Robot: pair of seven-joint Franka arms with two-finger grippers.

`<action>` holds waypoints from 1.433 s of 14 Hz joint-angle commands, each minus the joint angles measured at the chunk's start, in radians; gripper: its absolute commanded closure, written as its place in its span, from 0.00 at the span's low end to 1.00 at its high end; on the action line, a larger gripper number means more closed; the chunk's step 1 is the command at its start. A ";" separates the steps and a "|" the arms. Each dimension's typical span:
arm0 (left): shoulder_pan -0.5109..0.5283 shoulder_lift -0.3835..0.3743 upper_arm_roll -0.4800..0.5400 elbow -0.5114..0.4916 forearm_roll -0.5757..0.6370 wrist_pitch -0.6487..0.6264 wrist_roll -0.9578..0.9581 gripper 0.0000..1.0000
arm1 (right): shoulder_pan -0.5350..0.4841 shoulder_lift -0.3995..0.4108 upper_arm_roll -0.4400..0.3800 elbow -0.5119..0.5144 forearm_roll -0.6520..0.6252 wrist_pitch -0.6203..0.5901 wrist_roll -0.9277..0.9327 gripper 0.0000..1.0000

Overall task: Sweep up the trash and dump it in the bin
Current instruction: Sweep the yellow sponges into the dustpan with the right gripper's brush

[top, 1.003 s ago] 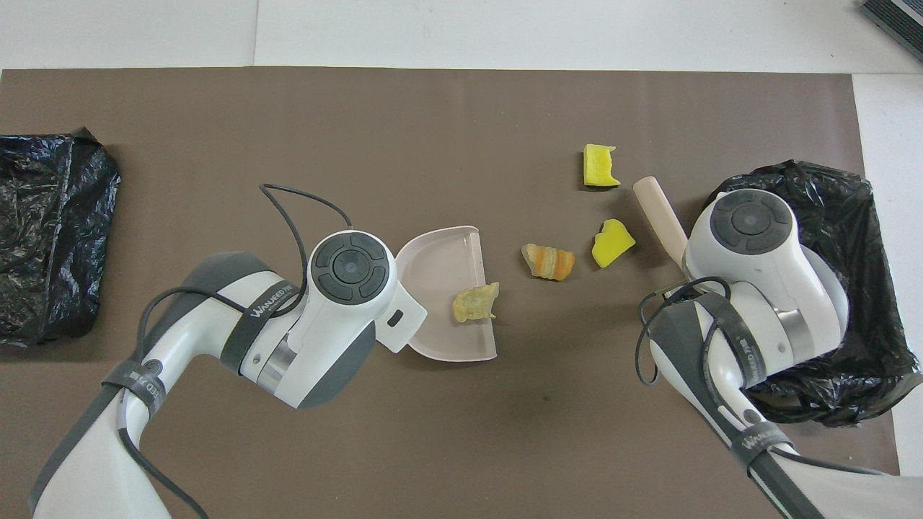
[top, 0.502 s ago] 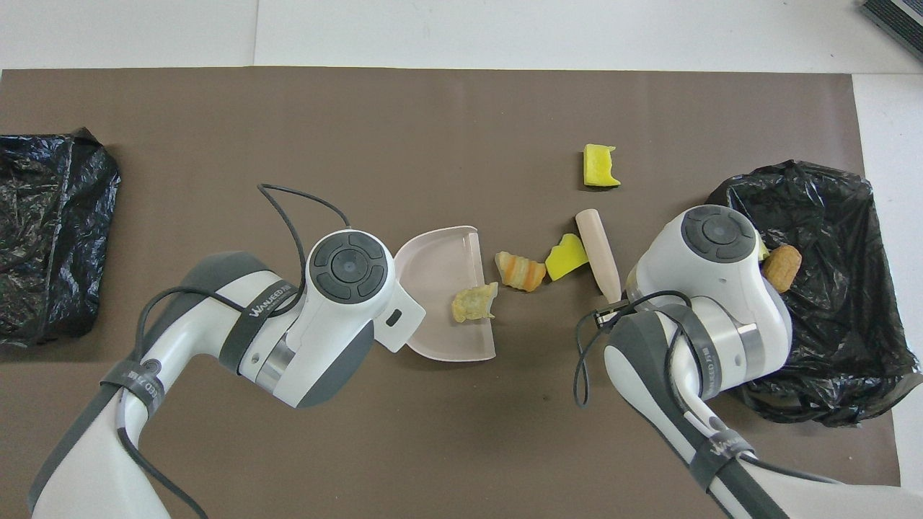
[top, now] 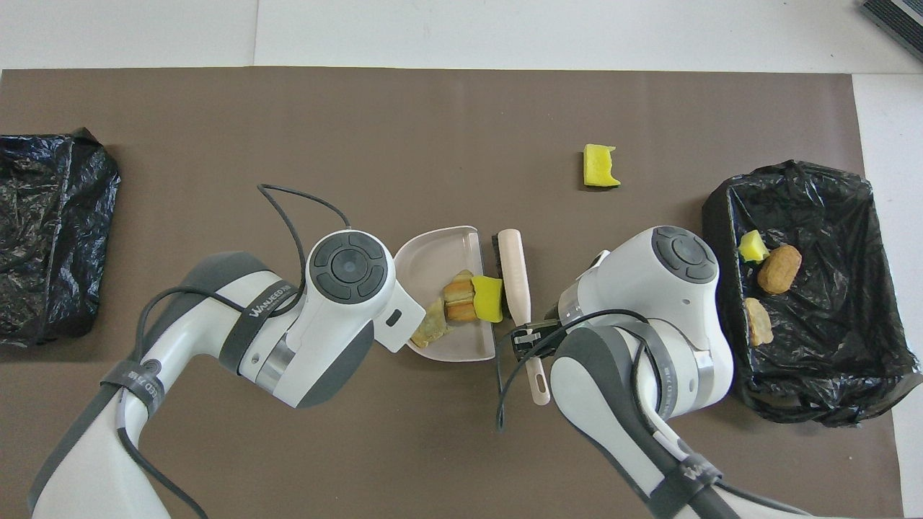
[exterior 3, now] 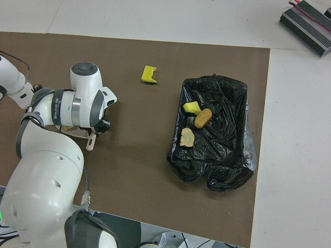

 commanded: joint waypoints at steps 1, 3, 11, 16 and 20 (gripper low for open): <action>0.002 -0.037 0.003 -0.041 0.006 -0.004 -0.015 1.00 | 0.034 -0.028 0.001 -0.015 0.118 0.055 0.046 1.00; 0.002 -0.038 0.003 -0.041 0.006 -0.018 -0.015 1.00 | 0.045 -0.029 0.000 0.014 0.118 0.050 0.081 1.00; 0.006 -0.041 0.003 -0.041 0.006 -0.024 -0.016 1.00 | 0.005 -0.124 -0.023 0.113 -0.060 -0.133 0.227 1.00; 0.010 -0.040 0.003 -0.039 0.006 -0.023 -0.097 1.00 | -0.165 -0.008 -0.020 0.189 -0.545 -0.127 -0.122 1.00; 0.004 -0.041 0.003 -0.041 0.006 -0.037 -0.174 1.00 | -0.181 0.222 -0.016 0.385 -0.906 -0.123 -0.138 1.00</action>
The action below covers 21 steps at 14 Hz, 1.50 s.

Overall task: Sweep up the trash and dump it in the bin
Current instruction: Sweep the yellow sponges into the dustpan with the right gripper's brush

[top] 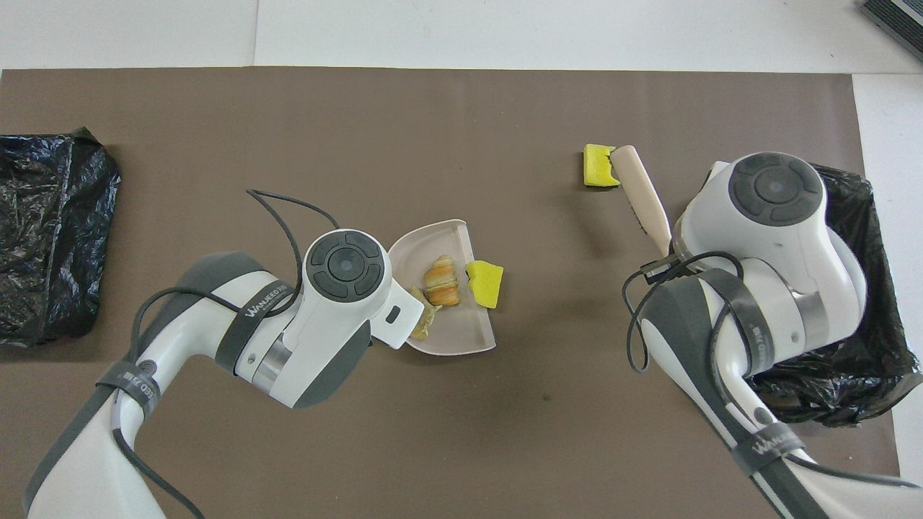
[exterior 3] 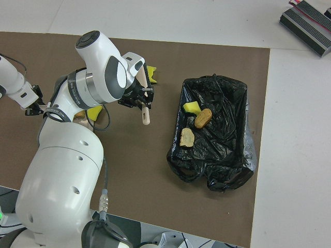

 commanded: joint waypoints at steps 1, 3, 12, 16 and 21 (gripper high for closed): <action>-0.002 -0.036 0.003 -0.035 0.006 -0.011 -0.065 1.00 | -0.003 0.183 0.017 0.166 -0.163 -0.012 -0.020 1.00; -0.002 -0.036 0.005 -0.035 0.005 -0.012 -0.067 1.00 | -0.003 0.249 0.014 0.207 -0.234 0.032 -0.017 1.00; 0.002 -0.036 0.005 -0.037 0.005 -0.012 -0.067 1.00 | 0.009 0.231 0.057 0.065 -0.040 0.068 0.131 1.00; 0.002 -0.036 0.003 -0.037 0.006 -0.012 -0.064 1.00 | 0.107 0.196 0.076 0.039 0.190 -0.018 0.143 1.00; 0.005 -0.036 0.003 -0.040 0.005 -0.003 -0.055 1.00 | 0.190 0.161 0.100 0.008 0.457 -0.011 0.180 1.00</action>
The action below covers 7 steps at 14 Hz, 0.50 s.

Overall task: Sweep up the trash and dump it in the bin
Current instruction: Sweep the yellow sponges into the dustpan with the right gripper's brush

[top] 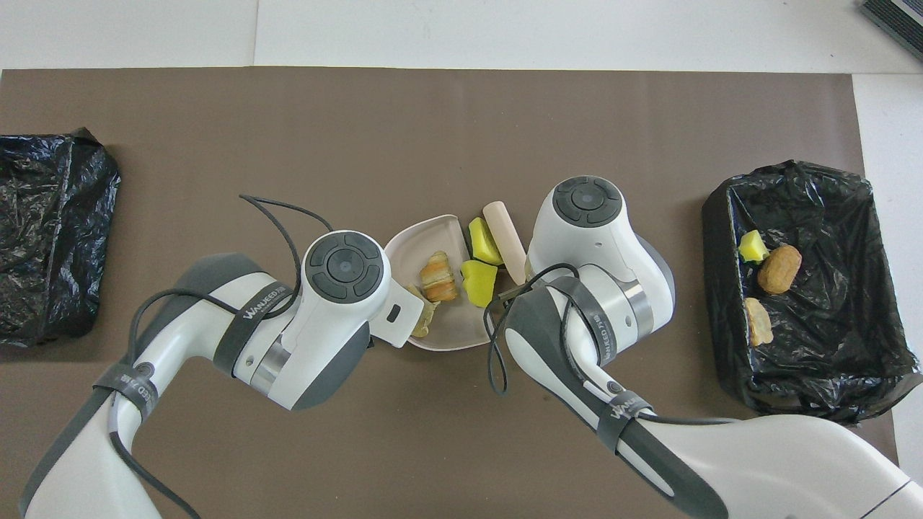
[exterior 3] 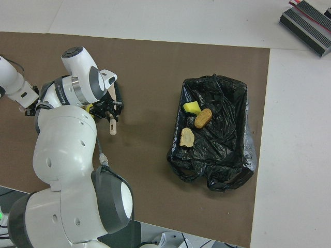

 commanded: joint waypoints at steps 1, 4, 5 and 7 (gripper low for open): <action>0.005 -0.030 0.003 -0.036 0.005 0.006 -0.004 1.00 | 0.028 -0.030 0.008 -0.033 0.128 0.000 0.042 1.00; 0.005 -0.028 0.003 -0.034 0.005 0.012 0.011 1.00 | 0.041 -0.057 0.008 -0.029 0.150 0.002 0.070 1.00; 0.012 -0.028 0.003 -0.034 0.005 0.013 0.040 1.00 | 0.038 -0.077 0.008 -0.021 0.152 -0.007 0.076 1.00; 0.037 -0.024 0.003 -0.034 0.003 0.023 0.140 1.00 | 0.041 -0.125 0.003 -0.021 0.127 -0.071 0.143 1.00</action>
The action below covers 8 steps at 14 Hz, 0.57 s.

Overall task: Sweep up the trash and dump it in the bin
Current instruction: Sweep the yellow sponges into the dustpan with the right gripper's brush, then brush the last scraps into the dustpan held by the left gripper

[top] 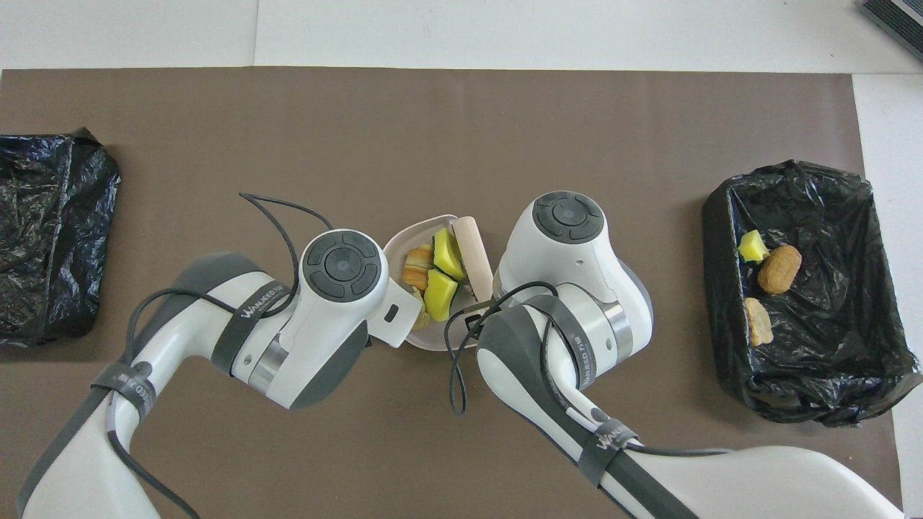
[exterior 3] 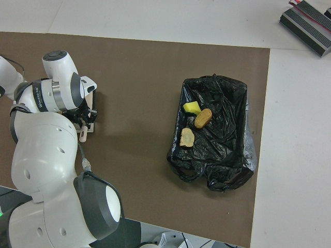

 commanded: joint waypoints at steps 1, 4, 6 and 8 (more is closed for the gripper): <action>0.045 -0.019 0.000 -0.034 -0.004 0.049 0.146 1.00 | -0.001 -0.083 0.001 -0.021 -0.046 -0.092 0.061 1.00; 0.056 -0.016 0.000 -0.040 -0.018 0.104 0.240 1.00 | 0.011 -0.090 0.004 -0.014 -0.204 -0.167 0.112 1.00; 0.081 -0.016 0.000 -0.057 -0.026 0.137 0.315 1.00 | 0.019 -0.095 0.004 -0.012 -0.283 -0.215 0.112 1.00; 0.081 -0.018 0.000 -0.069 -0.026 0.158 0.359 1.00 | 0.017 -0.100 0.004 -0.014 -0.302 -0.220 0.110 1.00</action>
